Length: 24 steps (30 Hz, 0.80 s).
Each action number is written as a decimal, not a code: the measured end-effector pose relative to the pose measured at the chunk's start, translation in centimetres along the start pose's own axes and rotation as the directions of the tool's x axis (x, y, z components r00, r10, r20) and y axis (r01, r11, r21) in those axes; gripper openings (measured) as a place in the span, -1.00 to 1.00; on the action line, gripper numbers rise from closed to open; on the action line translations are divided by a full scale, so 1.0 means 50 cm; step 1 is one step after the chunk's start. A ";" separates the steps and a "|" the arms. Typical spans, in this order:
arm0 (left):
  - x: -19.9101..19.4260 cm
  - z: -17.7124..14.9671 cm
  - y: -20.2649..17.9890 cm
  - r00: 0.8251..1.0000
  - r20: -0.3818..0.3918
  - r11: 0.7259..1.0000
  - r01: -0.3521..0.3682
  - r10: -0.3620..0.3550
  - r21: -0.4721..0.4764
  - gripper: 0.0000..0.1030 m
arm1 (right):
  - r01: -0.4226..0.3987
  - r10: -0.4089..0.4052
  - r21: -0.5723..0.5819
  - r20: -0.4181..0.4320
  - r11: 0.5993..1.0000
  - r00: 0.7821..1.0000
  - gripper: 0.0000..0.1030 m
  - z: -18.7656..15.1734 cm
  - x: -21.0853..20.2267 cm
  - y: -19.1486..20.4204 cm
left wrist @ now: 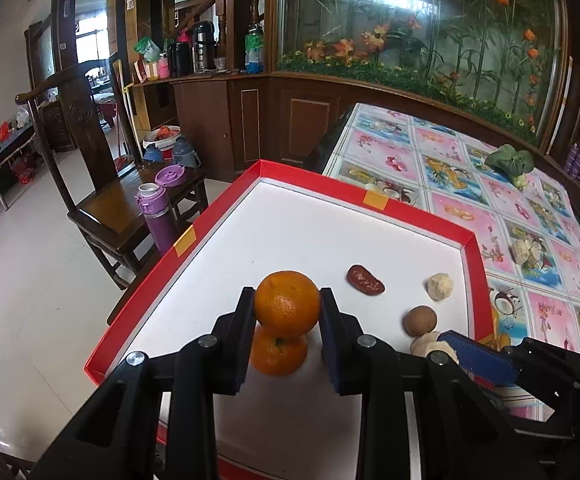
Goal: Organize fruits
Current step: 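Carry the mandarin orange and beige chunk over the white tray, then open the left tool to drop the orange while the right tool drops the chunk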
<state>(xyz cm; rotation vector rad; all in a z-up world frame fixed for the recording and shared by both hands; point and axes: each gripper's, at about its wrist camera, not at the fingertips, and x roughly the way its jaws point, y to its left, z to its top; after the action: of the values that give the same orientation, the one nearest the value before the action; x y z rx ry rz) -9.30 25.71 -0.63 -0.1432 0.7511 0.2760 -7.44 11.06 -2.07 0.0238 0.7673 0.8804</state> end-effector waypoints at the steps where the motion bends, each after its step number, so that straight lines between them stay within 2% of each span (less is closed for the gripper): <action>1: 0.001 -0.002 0.001 1.000 -0.003 1.000 -0.004 0.004 0.002 -0.42 | -0.002 0.002 -0.005 -0.008 1.000 1.000 -0.41 -0.003 0.005 0.004; 17: 0.009 -0.010 0.007 0.998 -0.006 0.997 -0.064 0.065 0.030 -0.41 | -0.022 0.015 -0.077 -0.099 0.997 0.995 -0.41 -0.032 0.038 0.046; 24: 0.012 -0.011 -0.001 0.996 0.001 0.995 -0.086 0.086 0.055 -0.40 | -0.011 0.002 -0.070 -0.135 0.997 0.991 -0.41 -0.036 0.050 0.044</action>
<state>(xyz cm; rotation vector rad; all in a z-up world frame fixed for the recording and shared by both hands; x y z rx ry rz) -9.25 25.65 -1.45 -0.0587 0.7669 0.3364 -9.07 13.73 -4.19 -0.0965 0.8620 0.9216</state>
